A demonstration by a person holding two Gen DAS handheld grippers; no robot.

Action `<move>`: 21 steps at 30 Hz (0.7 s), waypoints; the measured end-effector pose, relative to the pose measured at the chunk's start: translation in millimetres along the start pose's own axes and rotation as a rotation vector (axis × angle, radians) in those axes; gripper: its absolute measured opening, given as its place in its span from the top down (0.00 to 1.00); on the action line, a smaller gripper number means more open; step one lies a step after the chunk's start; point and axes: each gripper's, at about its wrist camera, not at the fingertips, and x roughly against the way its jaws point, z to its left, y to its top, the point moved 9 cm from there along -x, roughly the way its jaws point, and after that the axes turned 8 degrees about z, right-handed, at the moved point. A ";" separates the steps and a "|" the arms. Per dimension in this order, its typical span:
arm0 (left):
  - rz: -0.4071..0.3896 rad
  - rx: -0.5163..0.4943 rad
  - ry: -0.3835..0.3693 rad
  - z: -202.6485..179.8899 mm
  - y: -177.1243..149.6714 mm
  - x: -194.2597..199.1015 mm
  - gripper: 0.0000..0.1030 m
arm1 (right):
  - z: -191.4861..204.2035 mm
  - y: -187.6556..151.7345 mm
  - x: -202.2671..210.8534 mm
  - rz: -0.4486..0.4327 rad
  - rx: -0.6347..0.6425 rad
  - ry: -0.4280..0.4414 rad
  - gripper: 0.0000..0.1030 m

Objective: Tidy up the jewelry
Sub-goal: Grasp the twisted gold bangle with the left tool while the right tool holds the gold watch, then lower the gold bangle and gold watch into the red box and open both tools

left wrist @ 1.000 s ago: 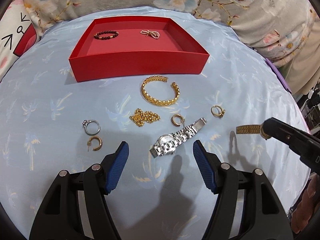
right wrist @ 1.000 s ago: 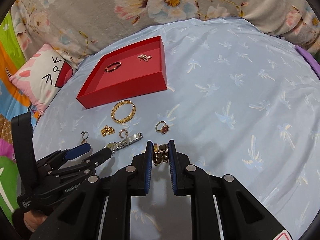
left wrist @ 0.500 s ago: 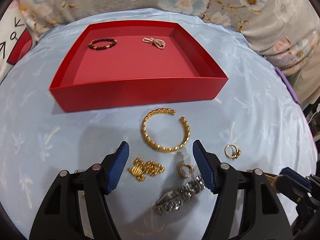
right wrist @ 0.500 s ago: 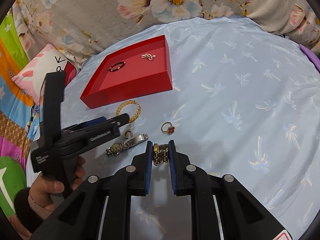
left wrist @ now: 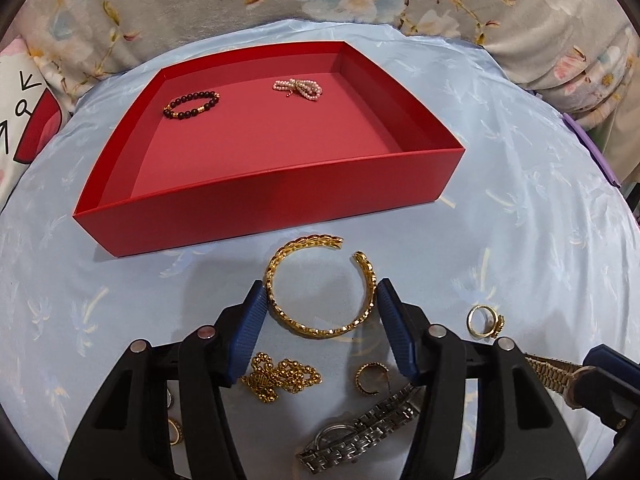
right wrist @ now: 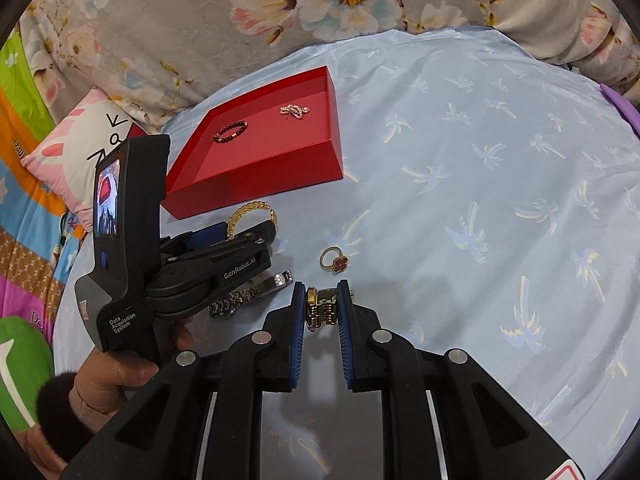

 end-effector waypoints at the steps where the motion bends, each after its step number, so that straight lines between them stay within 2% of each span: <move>1: 0.001 0.003 -0.006 -0.1 -0.4 0.6 0.47 | 0.6 0.1 -0.1 0.000 0.001 0.000 0.86; 5: 0.002 0.029 -0.046 1.0 -2.0 11.5 0.47 | 5.0 3.4 1.6 -0.003 0.011 0.004 0.86; 10: -0.031 0.050 -0.083 15.7 3.4 48.2 0.47 | 18.8 22.0 12.7 -0.035 0.046 0.022 0.86; 15: -0.072 0.077 -0.100 43.8 25.5 84.1 0.47 | 44.8 68.8 30.1 -0.104 0.111 0.059 0.86; 21: -0.151 0.084 -0.068 74.7 78.5 105.8 0.47 | 84.6 144.4 29.5 -0.138 0.155 0.164 0.86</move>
